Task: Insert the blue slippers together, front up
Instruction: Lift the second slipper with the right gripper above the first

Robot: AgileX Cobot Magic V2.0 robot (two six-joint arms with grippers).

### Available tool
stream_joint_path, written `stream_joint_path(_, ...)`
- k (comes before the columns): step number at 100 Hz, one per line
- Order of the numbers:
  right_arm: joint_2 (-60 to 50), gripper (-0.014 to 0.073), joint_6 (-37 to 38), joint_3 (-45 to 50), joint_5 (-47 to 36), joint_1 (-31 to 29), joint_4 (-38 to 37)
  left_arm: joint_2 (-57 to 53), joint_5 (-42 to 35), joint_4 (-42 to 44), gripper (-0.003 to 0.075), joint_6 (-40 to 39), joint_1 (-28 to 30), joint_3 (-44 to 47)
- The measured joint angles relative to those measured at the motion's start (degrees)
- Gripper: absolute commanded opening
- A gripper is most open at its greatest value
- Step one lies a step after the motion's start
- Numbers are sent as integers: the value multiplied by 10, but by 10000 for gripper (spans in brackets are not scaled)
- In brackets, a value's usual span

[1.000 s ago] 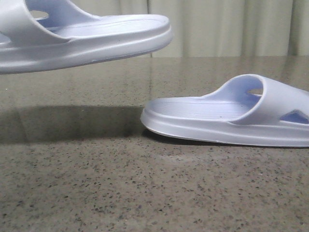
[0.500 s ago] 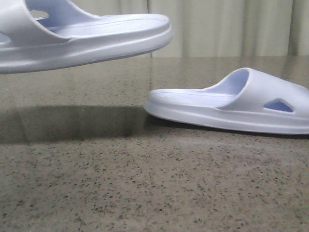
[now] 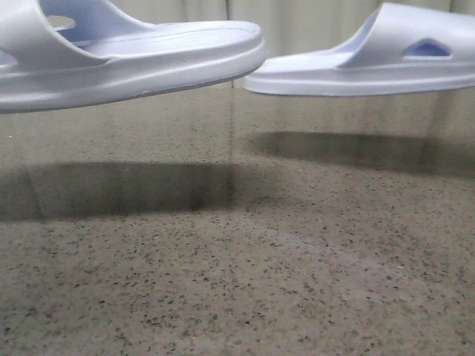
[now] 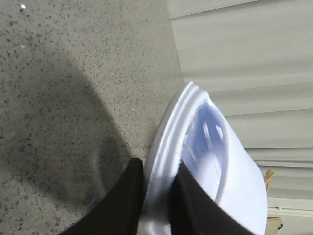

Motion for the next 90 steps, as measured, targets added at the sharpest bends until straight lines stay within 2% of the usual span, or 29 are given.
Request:
stream_joint_path(21, -66, -107, 0, -30, 36, 0, 0, 0, 0, 0, 25, 0, 0, 0)
stream_joint_path(64, -143, -107, -3, -52, 214, 1, 1, 0, 13, 1, 15, 0, 0, 0)
stream_joint_path(90, -140, -107, -38, -52, 234, 60, 12, 0, 21, 0, 15, 0, 0, 0)
